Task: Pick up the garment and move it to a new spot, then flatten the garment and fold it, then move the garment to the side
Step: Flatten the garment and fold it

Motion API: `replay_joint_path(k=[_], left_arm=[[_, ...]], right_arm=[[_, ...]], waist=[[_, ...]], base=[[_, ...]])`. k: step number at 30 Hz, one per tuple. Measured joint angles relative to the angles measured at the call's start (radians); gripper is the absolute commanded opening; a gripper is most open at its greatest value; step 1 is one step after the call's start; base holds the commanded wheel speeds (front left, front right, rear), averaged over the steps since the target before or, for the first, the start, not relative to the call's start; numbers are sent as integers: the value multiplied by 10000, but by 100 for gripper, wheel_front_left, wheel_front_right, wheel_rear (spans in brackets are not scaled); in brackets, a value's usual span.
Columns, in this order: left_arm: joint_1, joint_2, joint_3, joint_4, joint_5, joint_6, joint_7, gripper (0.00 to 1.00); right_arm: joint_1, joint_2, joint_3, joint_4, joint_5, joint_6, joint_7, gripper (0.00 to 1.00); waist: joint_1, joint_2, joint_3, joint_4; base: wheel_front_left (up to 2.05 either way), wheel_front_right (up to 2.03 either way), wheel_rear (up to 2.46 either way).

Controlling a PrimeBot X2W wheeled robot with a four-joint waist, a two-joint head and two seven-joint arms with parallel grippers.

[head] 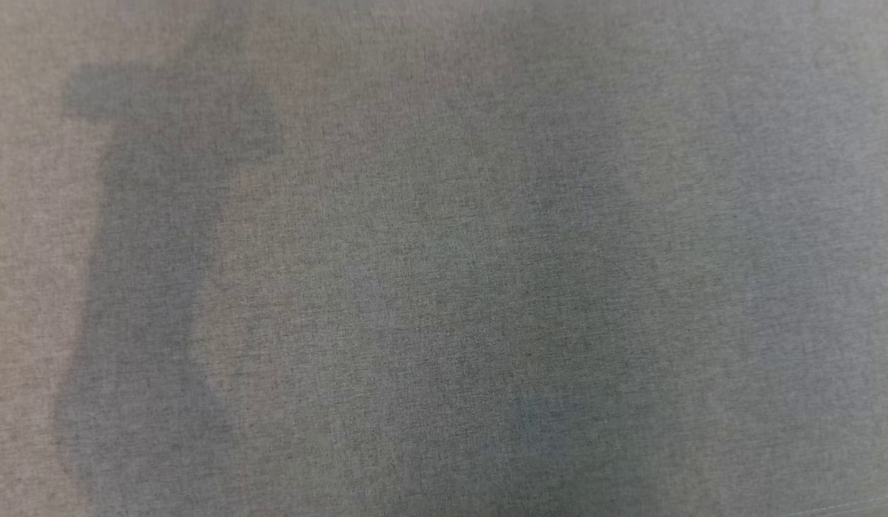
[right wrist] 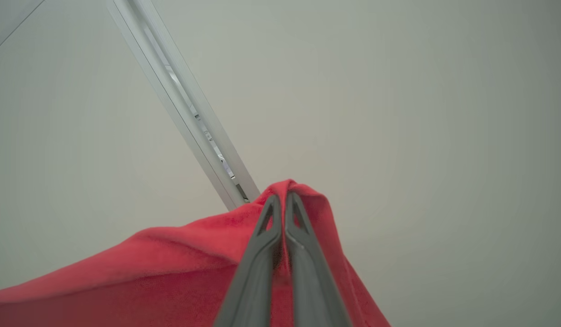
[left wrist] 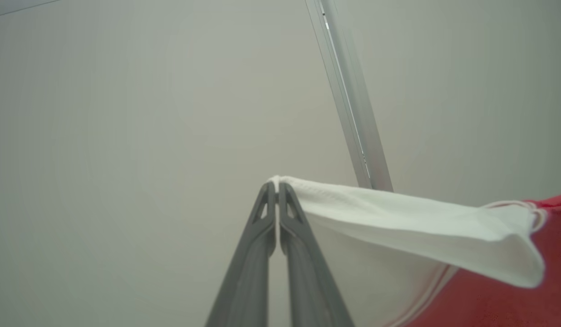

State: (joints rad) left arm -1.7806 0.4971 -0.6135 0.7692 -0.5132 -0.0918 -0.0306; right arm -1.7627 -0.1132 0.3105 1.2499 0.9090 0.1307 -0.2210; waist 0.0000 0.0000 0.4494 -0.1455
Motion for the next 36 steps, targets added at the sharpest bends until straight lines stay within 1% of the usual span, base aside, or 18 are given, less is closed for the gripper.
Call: replay_joint_path(k=[2,6,10,14,16,18,22,24,27,29,30,33,34,35,36], left_arm=[[-384,-297,153,207,-77,111,-474,0],[-285,-769,-157,591,52,44,-765,0],[-157,-1005,-174,915,-100,-42,-1198,0],[595,-1220,-105,1080,-474,-132,-1697,0],[1104,-1231,-31,1003,-608,-144,-1962,0],[1718,-1235,182,769,-999,-215,-2140,0],[3649,-1011,516,-125,-1413,-257,-2270,0],[4938,-871,943,-809,-1735,-198,-2295,0],[6951,-612,1664,-2376,-1870,153,-2311,0],[8491,-523,2100,-3534,-1703,593,-2309,0],[9240,-508,2238,-4050,-1636,740,-2309,0],[11347,-702,2826,-5482,-1546,1246,-2309,0],[11936,-780,2913,-5883,-1398,1369,-2311,0],[12485,-903,2938,-6201,-1367,1392,-2311,0],[13005,-1104,3068,-6479,-1415,1494,-2309,0]], right_arm=[[-324,6,4,-58,-48,0,-188,0],[-260,125,328,-209,-334,0,-293,0],[224,199,708,-614,-330,0,-351,0],[976,174,1262,-1294,-98,0,-251,0],[1522,75,1632,-1770,67,0,-176,0],[2181,-125,2002,-2370,433,0,-21,0],[4057,-692,2685,-3670,1363,0,182,0],[5126,-1043,3114,-4203,1714,0,282,0],[6540,-1475,3532,-4949,2291,0,291,0],[7426,-1720,3791,-5386,2717,0,332,0],[7865,-1827,3856,-5607,2880,0,307,0],[9005,-2134,4056,-6230,3390,-2,178,0],[9336,-2217,4119,-6387,3498,0,151,0],[9697,-2299,4119,-6539,3661,0,105,0],[10023,-2359,4149,-6690,3814,-2,58,0]], waist=[[0,0,186,-5],[0,0,593,56],[0,0,995,108],[0,0,1182,220],[0,0,1092,270],[0,0,914,296],[0,0,375,345],[0,0,15,352],[0,0,-559,343],[0,0,-937,337],[0,0,-1108,340],[0,0,-1587,374],[0,0,-1722,392],[0,0,-1848,423],[0,0,-1956,465]], base=[[0,0,0],[0,0,0],[0,0,0],[0,0,0],[0,0,0],[0,0,0],[0,0,0],[0,0,0],[0,0,0],[0,0,0],[0,0,0],[0,0,0],[0,0,0],[0,0,0],[0,0,0]])
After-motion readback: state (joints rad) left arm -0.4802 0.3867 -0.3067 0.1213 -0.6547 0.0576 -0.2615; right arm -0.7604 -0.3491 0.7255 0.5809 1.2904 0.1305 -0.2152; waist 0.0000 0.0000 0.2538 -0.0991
